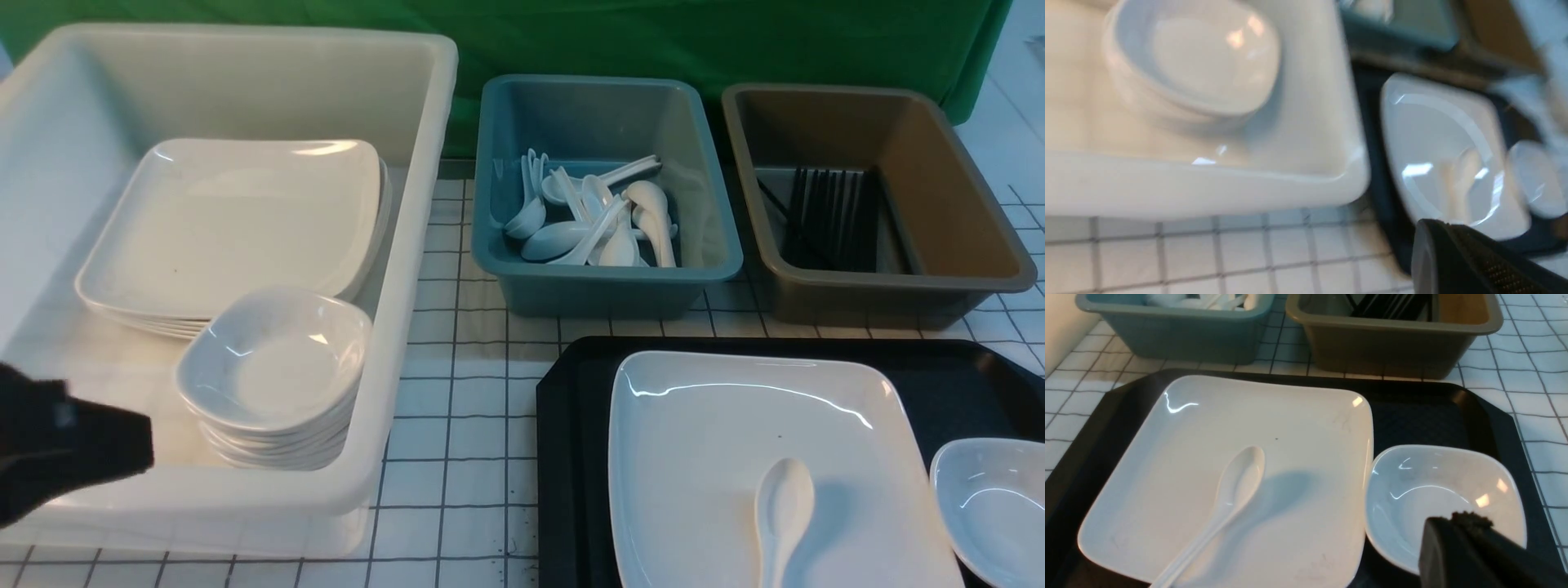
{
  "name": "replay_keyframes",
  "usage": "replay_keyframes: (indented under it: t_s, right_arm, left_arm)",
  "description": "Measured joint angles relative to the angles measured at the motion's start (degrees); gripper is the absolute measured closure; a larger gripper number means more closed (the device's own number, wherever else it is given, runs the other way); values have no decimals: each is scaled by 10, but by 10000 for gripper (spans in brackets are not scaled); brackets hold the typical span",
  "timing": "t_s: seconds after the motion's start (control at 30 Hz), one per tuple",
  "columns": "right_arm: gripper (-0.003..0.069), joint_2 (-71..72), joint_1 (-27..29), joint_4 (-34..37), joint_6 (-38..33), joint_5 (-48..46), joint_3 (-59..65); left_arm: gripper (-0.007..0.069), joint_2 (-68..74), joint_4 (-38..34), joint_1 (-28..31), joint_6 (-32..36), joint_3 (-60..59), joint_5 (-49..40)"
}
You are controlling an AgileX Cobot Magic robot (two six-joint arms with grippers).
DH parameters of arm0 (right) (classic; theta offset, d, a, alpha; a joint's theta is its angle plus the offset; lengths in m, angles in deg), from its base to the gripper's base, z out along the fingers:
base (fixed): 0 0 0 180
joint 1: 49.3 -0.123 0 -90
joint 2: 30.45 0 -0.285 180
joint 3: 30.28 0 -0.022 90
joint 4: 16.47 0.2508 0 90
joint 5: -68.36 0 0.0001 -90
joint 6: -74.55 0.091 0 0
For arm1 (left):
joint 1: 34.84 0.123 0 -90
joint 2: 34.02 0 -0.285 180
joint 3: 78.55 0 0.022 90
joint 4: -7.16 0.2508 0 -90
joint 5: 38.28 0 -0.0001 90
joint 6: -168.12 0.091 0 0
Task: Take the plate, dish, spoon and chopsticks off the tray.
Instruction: Use the left arm to grab a soup spoon from the plate
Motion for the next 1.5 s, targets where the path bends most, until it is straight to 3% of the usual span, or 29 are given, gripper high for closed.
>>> replay_keyframes:
  t_s: [0.1,0.17,0.23,0.3,0.33,0.5,0.53,0.6,0.67,0.73,0.8,0.9,1.03,1.3,1.5]
  right_arm:
    - [580,0,0,0,0,-4,0]
    - [579,0,0,0,2,-5,0]
    - [575,0,0,0,2,-5,0]
    - [571,0,0,0,2,-3,0]
    - [568,0,0,0,2,-2,0]
    - [557,0,0,0,10,12,13]
    - [557,0,0,0,10,13,13]
    - [552,0,0,0,14,19,15]
    - [550,0,0,0,14,19,15]
    - [544,0,0,0,14,20,15]
    - [540,0,0,0,15,20,15]
    - [536,0,0,0,15,21,15]
    - [534,0,0,0,15,23,15]
    - [533,1,0,0,15,23,15]
    - [533,1,0,0,15,23,15]
  left_arm:
    - [603,84,-2,-2,39,27,-23]
    - [603,158,-59,-21,66,33,-28]
    - [603,209,-117,-83,82,33,-7]
    - [603,227,-127,-120,80,33,17]
    - [601,253,-131,-176,67,34,59]
    - [511,374,-53,-364,-23,100,127]
    - [505,379,-53,-364,-23,105,127]
    - [399,463,6,-431,-68,181,126]
    - [369,486,15,-447,-72,202,126]
    - [265,561,22,-474,-77,275,126]
    - [209,605,27,-487,-70,331,116]
    - [156,667,38,-498,-53,406,80]
    - [148,730,71,-509,-45,489,19]
    - [232,804,164,-547,-58,568,-27]
    - [250,838,149,-548,-69,570,-13]
